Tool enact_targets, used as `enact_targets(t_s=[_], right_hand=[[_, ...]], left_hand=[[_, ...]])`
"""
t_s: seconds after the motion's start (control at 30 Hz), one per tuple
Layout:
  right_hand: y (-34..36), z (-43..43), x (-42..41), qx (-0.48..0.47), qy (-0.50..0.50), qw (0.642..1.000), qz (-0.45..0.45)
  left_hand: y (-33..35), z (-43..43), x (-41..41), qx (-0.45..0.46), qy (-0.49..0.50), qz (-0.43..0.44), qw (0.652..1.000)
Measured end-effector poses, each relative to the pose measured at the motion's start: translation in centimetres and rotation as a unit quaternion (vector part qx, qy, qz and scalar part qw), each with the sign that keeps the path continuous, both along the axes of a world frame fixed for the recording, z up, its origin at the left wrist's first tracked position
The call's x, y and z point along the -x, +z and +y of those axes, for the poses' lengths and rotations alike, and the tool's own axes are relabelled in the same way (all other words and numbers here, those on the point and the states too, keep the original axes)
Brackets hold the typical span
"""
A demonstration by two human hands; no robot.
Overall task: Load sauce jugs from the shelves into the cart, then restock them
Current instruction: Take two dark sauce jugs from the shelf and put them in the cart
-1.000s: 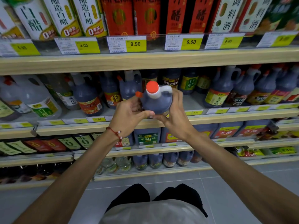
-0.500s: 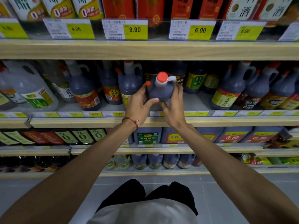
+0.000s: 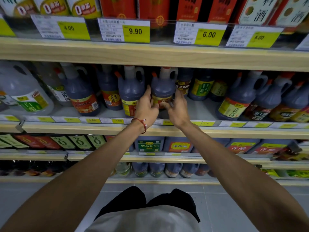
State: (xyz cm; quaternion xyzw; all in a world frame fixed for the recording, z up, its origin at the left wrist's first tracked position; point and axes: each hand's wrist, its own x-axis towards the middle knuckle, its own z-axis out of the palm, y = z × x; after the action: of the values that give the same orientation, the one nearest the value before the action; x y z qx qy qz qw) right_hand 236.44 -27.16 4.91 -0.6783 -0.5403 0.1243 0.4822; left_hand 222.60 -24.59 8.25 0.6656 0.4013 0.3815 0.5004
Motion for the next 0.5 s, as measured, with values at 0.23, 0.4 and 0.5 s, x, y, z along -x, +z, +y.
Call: enact_targets(t_s=[0.23,0.4,0.5], right_hand=[[-0.3,1.4,-0.8,0.041,0.020,0.999,0.014],[1.4,-1.4,-0.2,0.062,0.026,0.998,-0.001],[3.2,-4.2,0.3,0.067,0.005,0.997,-0.027]], left_hand=[[-0.3,0.3,-0.6,-0.043,0.029,0.119,0.992],[-0.7,-0.7,-0.3,-0.093,0.043,0.173,0.980],[-0.5,-1.6,0.7,-0.083,0.019,0.175,0.981]])
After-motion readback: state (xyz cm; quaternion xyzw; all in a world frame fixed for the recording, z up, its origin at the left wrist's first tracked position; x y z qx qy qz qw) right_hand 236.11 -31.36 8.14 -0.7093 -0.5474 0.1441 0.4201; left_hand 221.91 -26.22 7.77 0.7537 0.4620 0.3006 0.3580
